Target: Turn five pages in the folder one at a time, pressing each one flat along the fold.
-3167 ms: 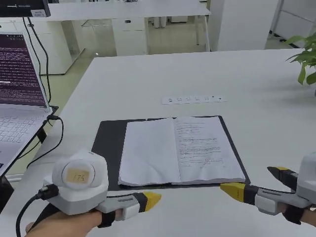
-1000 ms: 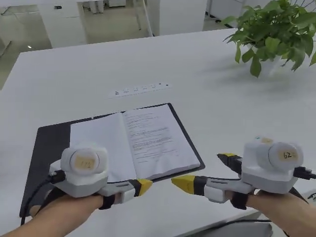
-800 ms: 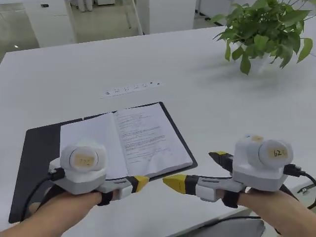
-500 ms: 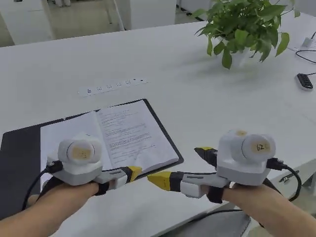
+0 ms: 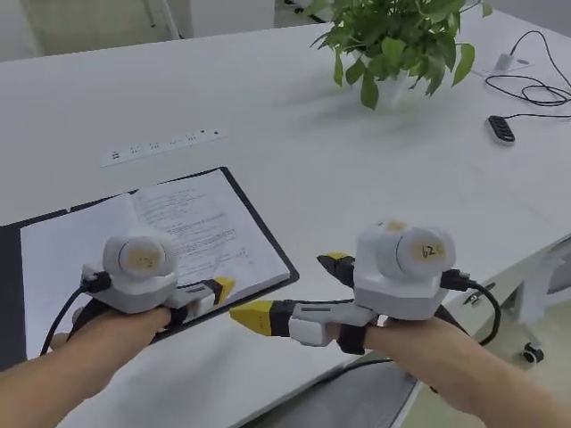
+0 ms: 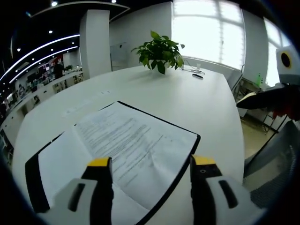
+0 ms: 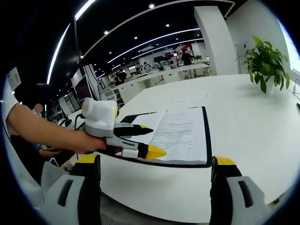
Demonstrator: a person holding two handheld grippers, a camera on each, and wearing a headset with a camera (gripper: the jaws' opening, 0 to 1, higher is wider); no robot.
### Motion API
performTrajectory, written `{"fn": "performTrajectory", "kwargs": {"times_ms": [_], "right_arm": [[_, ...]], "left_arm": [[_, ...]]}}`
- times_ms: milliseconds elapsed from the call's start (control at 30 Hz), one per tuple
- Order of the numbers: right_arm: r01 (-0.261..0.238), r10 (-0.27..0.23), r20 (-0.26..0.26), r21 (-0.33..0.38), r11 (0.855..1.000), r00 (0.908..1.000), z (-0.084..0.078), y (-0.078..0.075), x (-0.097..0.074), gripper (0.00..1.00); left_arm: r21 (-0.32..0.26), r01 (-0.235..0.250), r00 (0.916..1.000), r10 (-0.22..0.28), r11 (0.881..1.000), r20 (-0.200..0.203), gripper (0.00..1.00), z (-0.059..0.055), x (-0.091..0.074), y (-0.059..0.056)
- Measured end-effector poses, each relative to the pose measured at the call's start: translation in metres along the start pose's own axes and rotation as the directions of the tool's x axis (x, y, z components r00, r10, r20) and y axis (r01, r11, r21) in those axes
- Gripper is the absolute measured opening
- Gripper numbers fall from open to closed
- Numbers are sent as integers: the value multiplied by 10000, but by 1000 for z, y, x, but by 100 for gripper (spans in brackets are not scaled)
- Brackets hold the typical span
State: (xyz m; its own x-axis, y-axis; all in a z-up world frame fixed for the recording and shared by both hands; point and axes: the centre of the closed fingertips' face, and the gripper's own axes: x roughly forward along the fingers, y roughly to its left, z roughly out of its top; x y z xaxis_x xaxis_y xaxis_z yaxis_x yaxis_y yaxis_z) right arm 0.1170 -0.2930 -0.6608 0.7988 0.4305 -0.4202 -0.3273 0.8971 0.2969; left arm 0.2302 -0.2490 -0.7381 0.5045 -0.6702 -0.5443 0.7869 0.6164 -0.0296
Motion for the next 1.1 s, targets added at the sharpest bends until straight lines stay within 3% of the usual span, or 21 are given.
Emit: {"fn": "performTrajectory", "kwargs": {"times_ms": [300, 667, 900, 1100], "right_arm": [[159, -159, 60, 114, 9998, 9999, 2, 0, 2, 97], [385, -386, 56, 292, 9988, 9992, 2, -6, 1, 97], [487, -488, 7, 412, 9980, 9988, 0, -9, 2, 97], [540, -540, -19, 490, 9973, 9985, -1, -12, 2, 97]], "left_arm": [[-195, 20, 10000, -21, 9998, -17, 64, -1, 27, -5], [-178, -46, 9999, 48, 9998, 120, 60, 3, 48, -10], [-138, -409, 9989, 406, 9991, -214, 57, -11, 56, -13], [-160, -692, 9974, 695, 9975, 187, 57, -13, 57, -12]]}}
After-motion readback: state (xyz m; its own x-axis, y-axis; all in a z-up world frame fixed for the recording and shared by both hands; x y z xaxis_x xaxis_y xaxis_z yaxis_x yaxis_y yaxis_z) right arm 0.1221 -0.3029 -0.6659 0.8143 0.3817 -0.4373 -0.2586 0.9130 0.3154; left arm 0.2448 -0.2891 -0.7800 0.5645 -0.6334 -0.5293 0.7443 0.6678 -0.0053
